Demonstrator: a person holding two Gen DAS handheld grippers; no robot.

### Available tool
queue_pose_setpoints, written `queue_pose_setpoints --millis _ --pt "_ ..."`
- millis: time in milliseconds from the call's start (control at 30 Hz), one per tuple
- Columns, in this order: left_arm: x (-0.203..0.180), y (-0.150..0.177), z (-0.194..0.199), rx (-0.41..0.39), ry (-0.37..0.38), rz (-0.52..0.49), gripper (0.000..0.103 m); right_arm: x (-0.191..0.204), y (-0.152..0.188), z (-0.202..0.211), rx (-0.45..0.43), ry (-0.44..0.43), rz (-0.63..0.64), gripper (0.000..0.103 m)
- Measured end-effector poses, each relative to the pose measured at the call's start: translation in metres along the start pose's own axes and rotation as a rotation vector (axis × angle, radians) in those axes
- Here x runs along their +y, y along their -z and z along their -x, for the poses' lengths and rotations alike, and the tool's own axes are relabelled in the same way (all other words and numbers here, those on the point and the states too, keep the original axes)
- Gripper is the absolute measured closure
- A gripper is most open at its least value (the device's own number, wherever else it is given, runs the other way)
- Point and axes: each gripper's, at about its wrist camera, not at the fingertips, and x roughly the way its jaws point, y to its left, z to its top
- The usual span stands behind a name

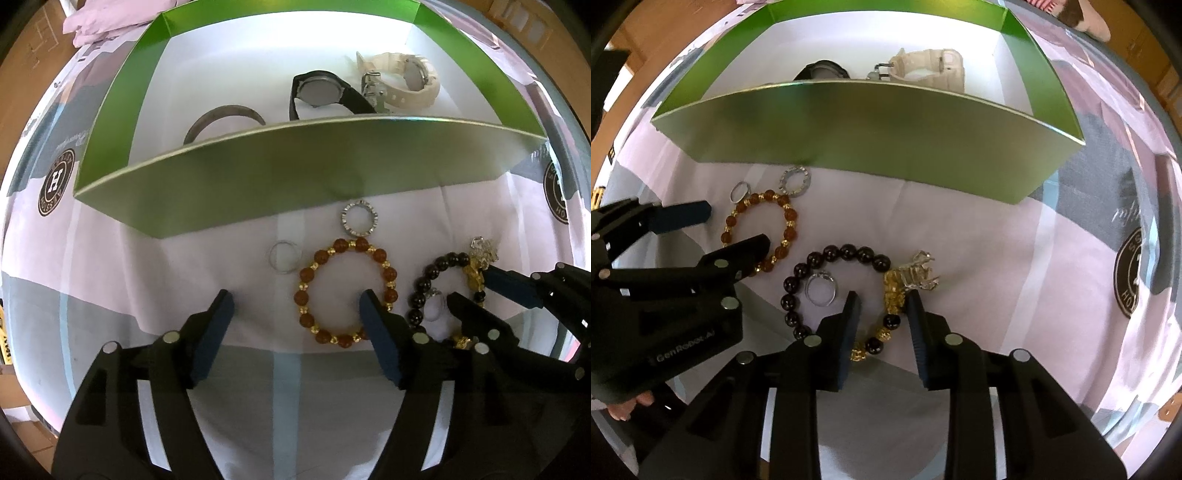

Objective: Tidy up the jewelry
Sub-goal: 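Reach the right tool to the black bead bracelet while the left tool reaches the orange bead bracelet, then close the left tool on the orange bead bracelet while the right tool grasps the black bead bracelet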

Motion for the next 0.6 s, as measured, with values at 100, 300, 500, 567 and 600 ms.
queue_pose_setpoints --millis 100,300,500,567,600 --pt "0.002 0.001 -0.001 0.0 0.004 0.004 0.026 0.001 0.0 0.001 -0.002 0.006 0.002 0.065" --pt "0.003 0.001 -0.001 -0.006 -0.009 -0.01 0.026 0.0 0.0 -0.004 0.002 0.02 -0.009 0.036" --pt "-0.013 0.001 0.002 -0.018 0.003 -0.018 0.052 -0.001 0.0 -0.01 0.004 0.021 -0.012 0.04" --pt "-0.016 0.003 0.005 -0.022 0.003 -0.016 0.061 -0.001 0.0 -0.008 0.003 0.018 -0.009 0.046" --pt "-0.017 0.003 0.005 -0.024 0.002 -0.015 0.064 0.001 0.0 -0.007 0.003 0.018 -0.006 0.047"
